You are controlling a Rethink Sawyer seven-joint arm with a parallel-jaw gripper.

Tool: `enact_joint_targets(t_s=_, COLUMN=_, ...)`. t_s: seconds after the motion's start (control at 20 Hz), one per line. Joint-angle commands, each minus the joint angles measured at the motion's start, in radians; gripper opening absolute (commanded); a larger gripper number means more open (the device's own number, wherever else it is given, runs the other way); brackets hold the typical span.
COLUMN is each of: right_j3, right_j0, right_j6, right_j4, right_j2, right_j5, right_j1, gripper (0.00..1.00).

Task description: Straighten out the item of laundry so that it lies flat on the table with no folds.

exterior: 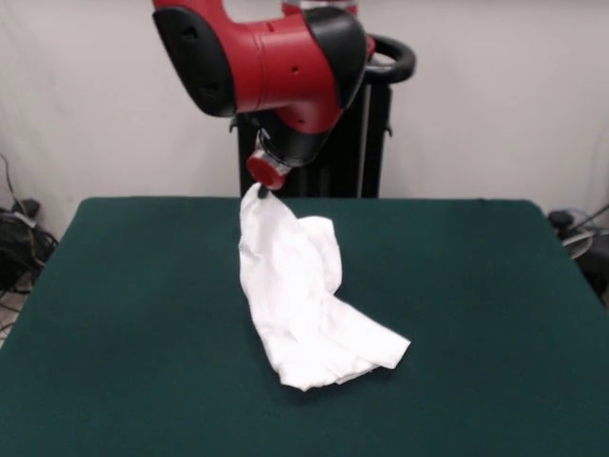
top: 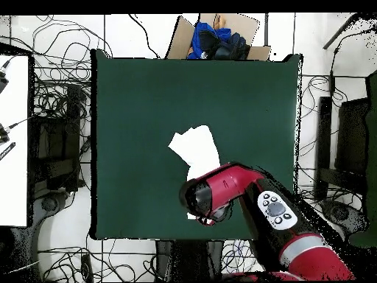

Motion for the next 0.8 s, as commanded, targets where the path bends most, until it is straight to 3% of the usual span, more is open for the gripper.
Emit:
enact_joint_targets(t_s=0.05, right_j3=-0.131, right_j0=0.014, right_j6=-0.026, right_j4=-0.056, right_j2=-0.044, right_j5=0.069, right_j1=0.089, gripper=0.00)
enact_joint_targets(t_s=0.45, right_j3=-0.164, right_j0=0.052, right_j6=-0.045, right_j4=-0.067, right_j2=-0.091, right_j5=0.120, right_j1=0.116, gripper=0.00)
enact_joint_targets(t_s=0.8, right_j3=-0.151, right_j0=0.031, right_j6=-0.053, right_j4=-0.011, right_j2=-0.050, right_j5=0.080, right_j1=0.115, gripper=0.00)
